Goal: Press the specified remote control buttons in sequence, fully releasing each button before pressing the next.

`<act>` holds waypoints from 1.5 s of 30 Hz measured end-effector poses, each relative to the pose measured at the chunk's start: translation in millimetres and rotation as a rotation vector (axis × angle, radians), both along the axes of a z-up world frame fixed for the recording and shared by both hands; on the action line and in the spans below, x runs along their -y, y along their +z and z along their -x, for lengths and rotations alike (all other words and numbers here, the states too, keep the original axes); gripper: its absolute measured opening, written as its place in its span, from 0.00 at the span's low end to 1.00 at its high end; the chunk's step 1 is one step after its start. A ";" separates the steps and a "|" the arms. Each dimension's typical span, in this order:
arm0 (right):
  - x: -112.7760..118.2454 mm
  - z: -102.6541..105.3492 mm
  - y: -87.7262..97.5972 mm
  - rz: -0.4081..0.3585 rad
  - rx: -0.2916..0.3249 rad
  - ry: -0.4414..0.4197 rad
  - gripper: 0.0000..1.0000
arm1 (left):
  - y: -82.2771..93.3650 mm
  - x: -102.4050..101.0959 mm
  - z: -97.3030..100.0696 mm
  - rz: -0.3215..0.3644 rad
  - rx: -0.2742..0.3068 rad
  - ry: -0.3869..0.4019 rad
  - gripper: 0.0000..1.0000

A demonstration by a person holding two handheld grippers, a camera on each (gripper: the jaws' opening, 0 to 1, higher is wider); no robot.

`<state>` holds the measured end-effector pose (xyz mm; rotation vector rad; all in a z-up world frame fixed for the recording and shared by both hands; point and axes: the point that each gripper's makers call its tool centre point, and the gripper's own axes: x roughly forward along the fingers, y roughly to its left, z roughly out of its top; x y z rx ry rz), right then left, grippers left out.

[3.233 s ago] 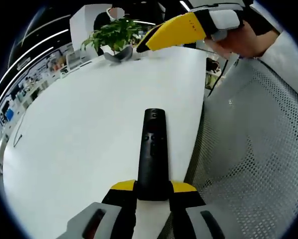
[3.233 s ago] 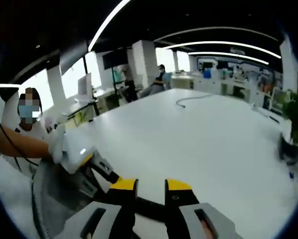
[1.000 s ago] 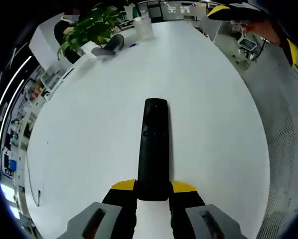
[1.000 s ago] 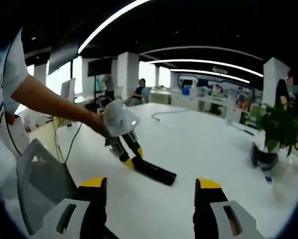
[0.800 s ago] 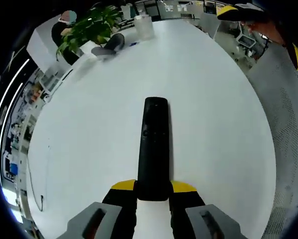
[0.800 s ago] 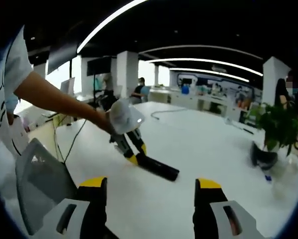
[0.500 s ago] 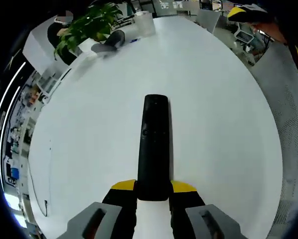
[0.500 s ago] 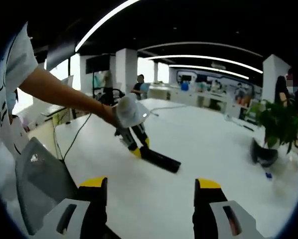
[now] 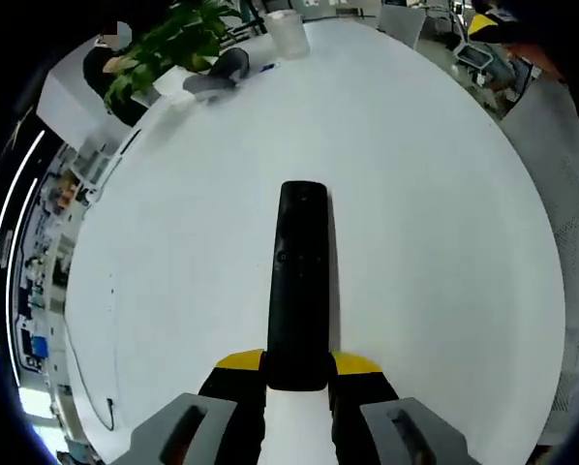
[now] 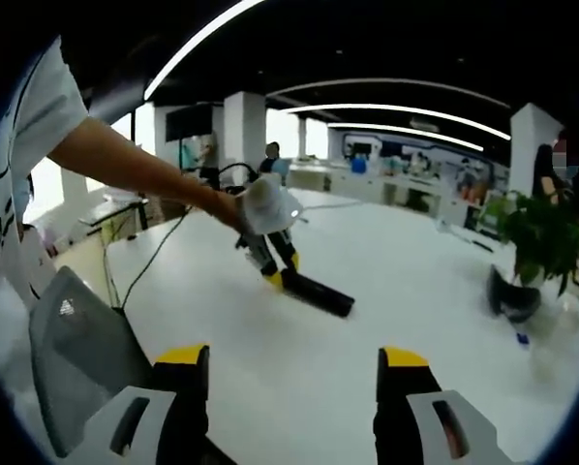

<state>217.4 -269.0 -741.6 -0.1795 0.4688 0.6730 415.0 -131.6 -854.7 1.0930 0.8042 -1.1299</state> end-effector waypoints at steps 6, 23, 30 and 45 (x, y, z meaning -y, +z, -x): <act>0.3 -0.4 -2.1 0.003 -0.011 0.000 0.68 | -0.1 -7.5 -25.8 -0.014 0.012 0.031 0.23; 6.7 -3.9 -8.0 0.024 -0.032 -0.037 0.68 | -4.4 -12.2 -68.5 -0.048 0.034 0.017 0.23; 9.2 -5.1 -8.9 0.022 -0.039 -0.051 0.68 | -6.0 -11.3 -77.4 -0.056 0.047 0.013 0.24; 9.0 -5.8 -7.0 0.017 -0.028 -0.048 0.70 | -0.7 -14.5 -86.0 0.042 0.121 0.092 0.37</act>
